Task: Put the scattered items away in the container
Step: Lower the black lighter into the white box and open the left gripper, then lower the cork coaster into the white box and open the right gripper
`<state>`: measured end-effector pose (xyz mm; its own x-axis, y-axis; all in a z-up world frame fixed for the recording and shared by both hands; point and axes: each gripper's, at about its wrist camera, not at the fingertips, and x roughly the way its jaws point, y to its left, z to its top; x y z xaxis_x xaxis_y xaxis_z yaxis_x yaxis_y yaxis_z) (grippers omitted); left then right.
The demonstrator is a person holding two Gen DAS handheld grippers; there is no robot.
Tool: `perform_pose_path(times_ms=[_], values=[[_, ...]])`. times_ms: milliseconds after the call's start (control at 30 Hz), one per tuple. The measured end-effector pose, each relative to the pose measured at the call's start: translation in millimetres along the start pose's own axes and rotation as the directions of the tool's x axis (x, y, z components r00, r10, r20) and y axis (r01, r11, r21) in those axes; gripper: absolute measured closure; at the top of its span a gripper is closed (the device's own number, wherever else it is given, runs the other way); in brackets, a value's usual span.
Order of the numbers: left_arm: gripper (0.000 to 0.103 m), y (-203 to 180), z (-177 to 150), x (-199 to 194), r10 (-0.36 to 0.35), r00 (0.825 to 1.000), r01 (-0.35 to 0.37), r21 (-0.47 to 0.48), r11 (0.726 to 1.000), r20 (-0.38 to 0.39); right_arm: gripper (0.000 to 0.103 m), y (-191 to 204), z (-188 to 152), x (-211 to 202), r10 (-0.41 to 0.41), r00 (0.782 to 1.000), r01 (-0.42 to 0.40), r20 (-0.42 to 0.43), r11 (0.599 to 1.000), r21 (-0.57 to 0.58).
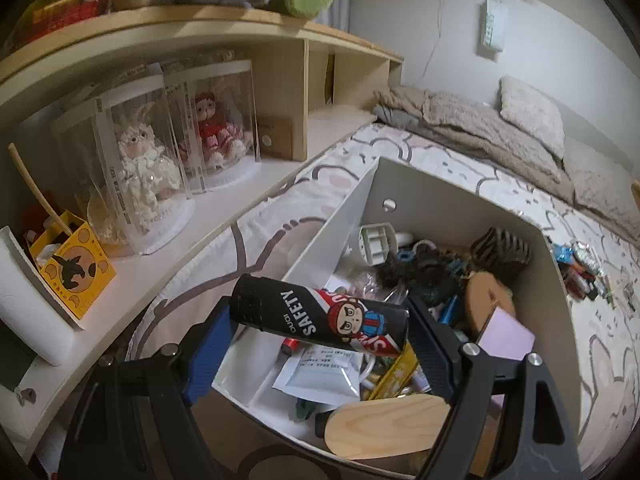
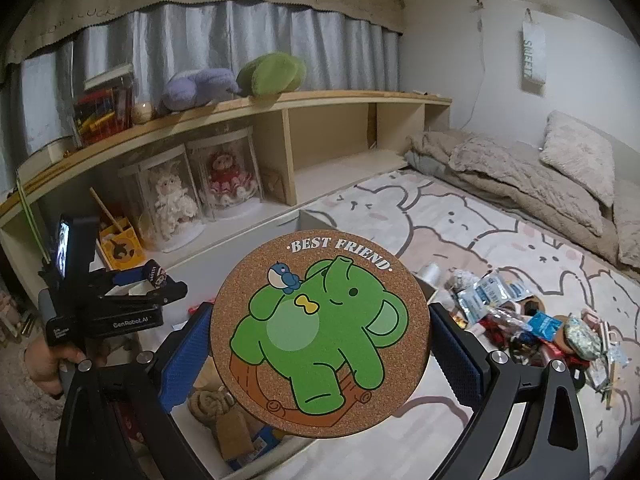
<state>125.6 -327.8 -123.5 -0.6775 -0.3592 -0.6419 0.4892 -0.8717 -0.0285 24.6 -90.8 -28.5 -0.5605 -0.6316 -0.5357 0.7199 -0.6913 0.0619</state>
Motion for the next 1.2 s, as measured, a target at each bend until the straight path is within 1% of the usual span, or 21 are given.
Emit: perform_pose_path(times_ms=[167, 267, 467, 700, 800, 1000, 1200], values=[[0.02, -2.1, -2.0, 1.4, 0.012, 1.0, -0.012, 0.04, 0.999, -0.004, 0.003, -0.9, 2.1, 15.3, 0.013, 1.0, -0.013, -0.022, 1.0, 0.02], [0.02, -5.8, -4.1, 1.6, 0.028, 1.0, -0.027, 0.09, 0.996, -0.003, 0.003, -3.3, 5.5, 26.4, 0.023, 0.999, -0.022, -0.036, 0.999, 0.044], [0.019, -9.8, -7.0, 3.6, 0.046, 0.999, -0.046, 0.161, 0.986, 0.003, 0.003, -4.6, 12.6, 47.1, 0.034, 0.998, -0.029, -0.061, 0.997, 0.078], [0.019, -6.7, -9.1, 1.9, 0.024, 1.0, -0.023, 0.177, 0.984, -0.004, 0.003, -3.0, 9.3, 70.4, 0.04, 0.994, -0.031, -0.099, 0.995, 0.091], [0.014, -5.4, -9.0, -0.1, 0.022, 1.0, -0.024, 0.178, 0.984, 0.009, 0.003, -0.7, 5.6, 79.1, 0.047, 0.992, -0.036, -0.121, 0.995, 0.092], [0.014, -5.9, -6.4, -3.6, -0.001, 0.999, -0.005, 0.169, 0.986, 0.035, 0.003, 15.2, -10.3, 95.0, 0.06, 0.977, -0.055, -0.205, 0.998, 0.029], [0.014, -5.4, -3.8, -4.6, -0.017, 0.999, 0.009, 0.159, 0.987, 0.046, 0.003, 39.5, -30.4, 98.6, 0.078, 0.95, -0.105, -0.301, 0.992, -0.075]])
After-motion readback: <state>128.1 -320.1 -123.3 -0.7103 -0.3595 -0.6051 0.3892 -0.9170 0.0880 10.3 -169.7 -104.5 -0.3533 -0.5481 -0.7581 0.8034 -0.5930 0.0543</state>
